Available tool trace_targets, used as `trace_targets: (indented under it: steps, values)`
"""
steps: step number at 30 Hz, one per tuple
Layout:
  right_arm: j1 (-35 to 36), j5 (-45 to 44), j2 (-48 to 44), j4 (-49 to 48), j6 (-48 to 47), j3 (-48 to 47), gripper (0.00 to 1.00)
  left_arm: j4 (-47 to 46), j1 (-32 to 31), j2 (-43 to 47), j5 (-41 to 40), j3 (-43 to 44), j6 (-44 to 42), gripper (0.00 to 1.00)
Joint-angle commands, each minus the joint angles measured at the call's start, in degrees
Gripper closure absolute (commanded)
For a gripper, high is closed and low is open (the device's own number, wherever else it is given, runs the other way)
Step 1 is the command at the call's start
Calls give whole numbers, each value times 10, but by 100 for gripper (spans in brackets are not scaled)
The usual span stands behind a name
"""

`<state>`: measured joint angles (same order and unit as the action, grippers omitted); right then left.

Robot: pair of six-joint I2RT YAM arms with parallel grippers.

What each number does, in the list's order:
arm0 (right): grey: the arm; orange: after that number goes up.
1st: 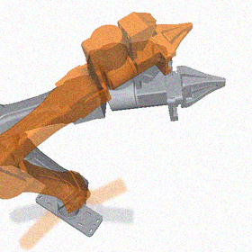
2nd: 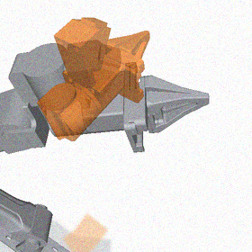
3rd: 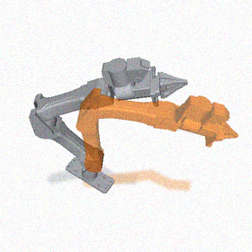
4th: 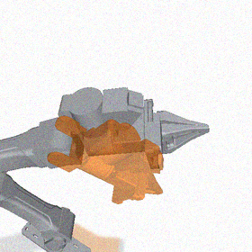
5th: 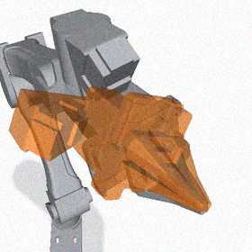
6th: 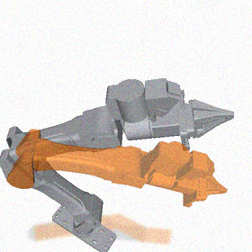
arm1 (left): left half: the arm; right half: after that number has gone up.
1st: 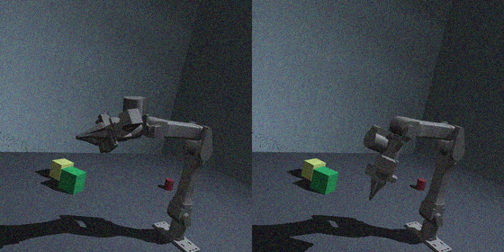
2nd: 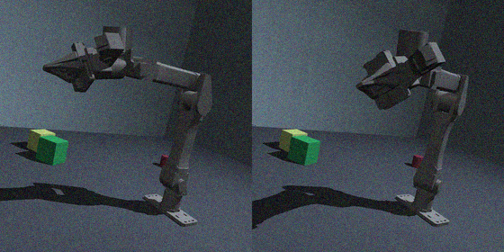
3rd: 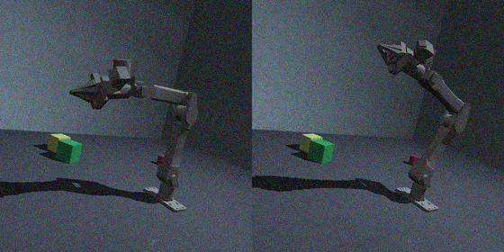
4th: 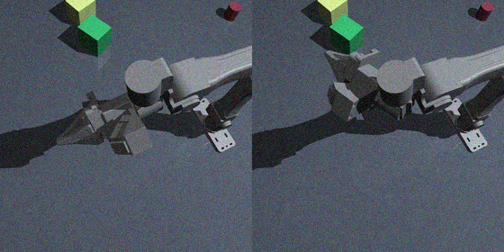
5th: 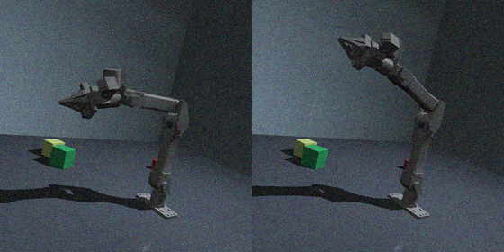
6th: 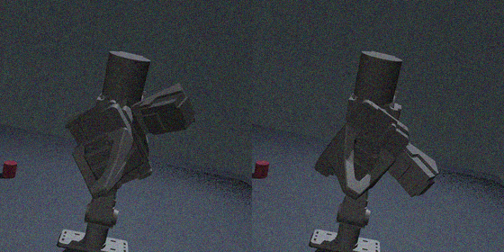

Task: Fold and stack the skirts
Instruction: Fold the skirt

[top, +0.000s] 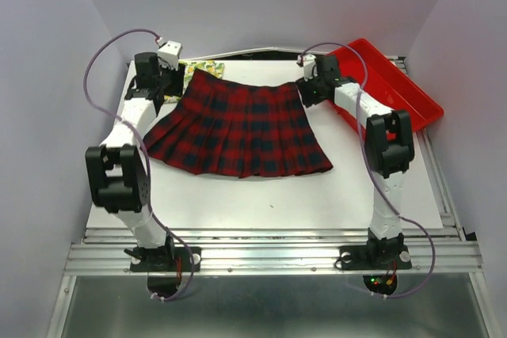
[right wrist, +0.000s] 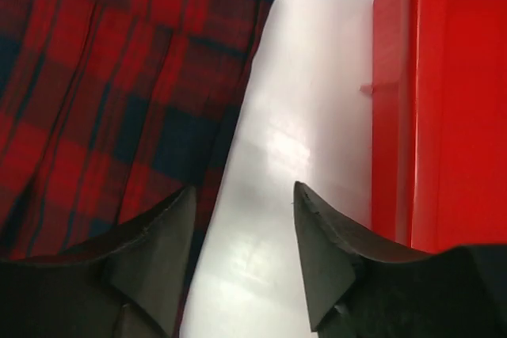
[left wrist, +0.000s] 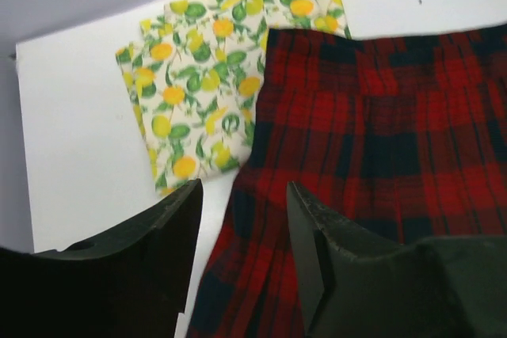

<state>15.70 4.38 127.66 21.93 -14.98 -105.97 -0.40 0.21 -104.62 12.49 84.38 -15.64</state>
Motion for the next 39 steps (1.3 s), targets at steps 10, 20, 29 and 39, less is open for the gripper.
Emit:
trace_targets:
  steps: [10,20,29,39]
  values:
    - [15,165,-119,151,-49,215,78,58,2,292,34,-252,-18,43]
    - [120,193,-145,247,-61,338,85,101,5,311,14,-238,23,43]
    - [251,455,-260,324,-100,401,80,131,12,236,45,-206,30,46]
    - [153,482,-311,250,1,228,69,161,-121,15,53,-120,-9,50]
